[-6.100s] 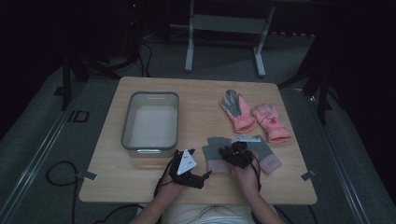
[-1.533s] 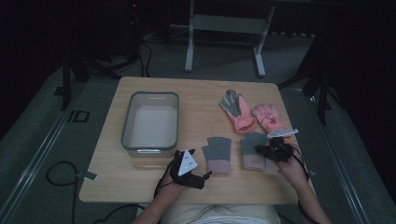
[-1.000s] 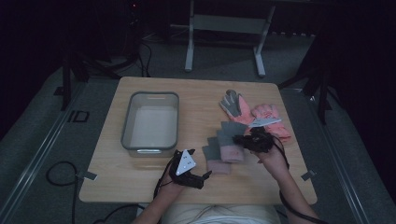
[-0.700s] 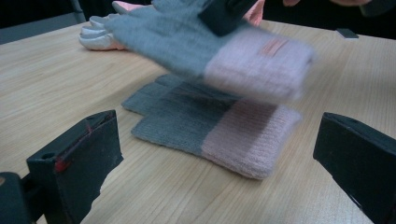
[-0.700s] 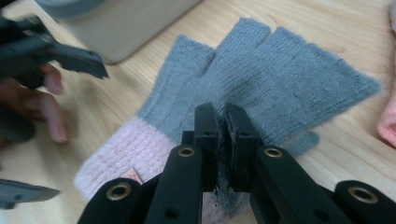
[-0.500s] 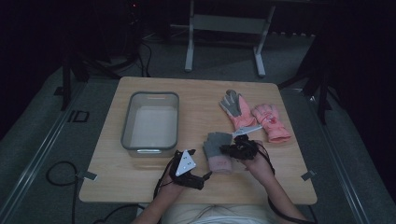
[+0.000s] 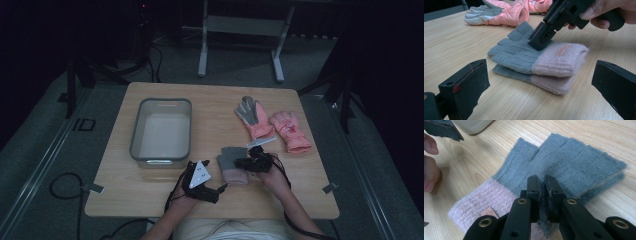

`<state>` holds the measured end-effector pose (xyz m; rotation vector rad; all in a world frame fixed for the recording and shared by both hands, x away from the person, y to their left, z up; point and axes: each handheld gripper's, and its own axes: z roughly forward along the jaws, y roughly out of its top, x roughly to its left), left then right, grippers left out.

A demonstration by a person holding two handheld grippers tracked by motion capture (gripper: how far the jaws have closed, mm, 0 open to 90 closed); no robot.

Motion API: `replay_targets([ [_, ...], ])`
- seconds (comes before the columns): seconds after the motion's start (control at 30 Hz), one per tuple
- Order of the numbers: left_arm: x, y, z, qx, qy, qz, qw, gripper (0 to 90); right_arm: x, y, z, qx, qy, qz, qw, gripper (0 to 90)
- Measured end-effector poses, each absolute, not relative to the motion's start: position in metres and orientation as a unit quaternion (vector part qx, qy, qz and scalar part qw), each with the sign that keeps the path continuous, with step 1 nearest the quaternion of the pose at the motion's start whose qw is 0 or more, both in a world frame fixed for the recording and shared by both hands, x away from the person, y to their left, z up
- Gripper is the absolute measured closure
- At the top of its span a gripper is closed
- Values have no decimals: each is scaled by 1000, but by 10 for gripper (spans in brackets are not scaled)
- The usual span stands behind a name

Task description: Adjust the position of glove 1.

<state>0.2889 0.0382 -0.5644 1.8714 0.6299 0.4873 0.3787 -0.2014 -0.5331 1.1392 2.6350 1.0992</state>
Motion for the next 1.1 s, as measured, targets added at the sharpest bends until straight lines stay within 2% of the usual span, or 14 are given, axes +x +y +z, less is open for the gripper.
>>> replay_targets([
  [0.13,286,37,-565,777,257,228,527,5,379,-201,-536,370,858,356,31,759],
  [0.2,283,34,-565,780,248,240,523,5,376,-202,-532,368,857,359,38,677],
  [0.33,284,33,-565,773,259,244,525,6,372,-210,-513,356,846,394,55,444],
  [0.37,284,33,-565,773,259,244,525,6,372,-210,-513,356,846,394,55,444],
  [0.4,286,36,-564,771,258,232,534,6,372,-212,-510,356,844,398,58,365],
  [0.43,287,36,-563,770,256,230,538,6,372,-221,-501,346,839,418,42,246],
  [0.53,285,34,-554,778,245,231,531,7,372,-234,-490,343,828,442,36,177],
  [0.57,285,33,-551,781,242,230,528,35,371,-238,-486,337,828,446,39,140],
  [0.63,285,31,-543,794,249,210,514,84,371,-246,-481,341,815,466,52,149],
  [0.73,287,27,-536,807,253,166,507,96,373,-258,-476,351,799,483,77,141],
  [0.83,287,20,-534,823,221,148,502,110,375,-266,-474,363,790,489,67,143],
  [0.93,291,10,-534,843,186,139,486,105,378,-267,-473,377,801,465,17,164],
  [0.97,293,7,-535,846,178,135,484,105,379,-266,-474,367,802,472,4,129],
  [1.1,299,-3,-537,866,157,131,456,150,383,-256,-475,358,807,470,-5,129],
])
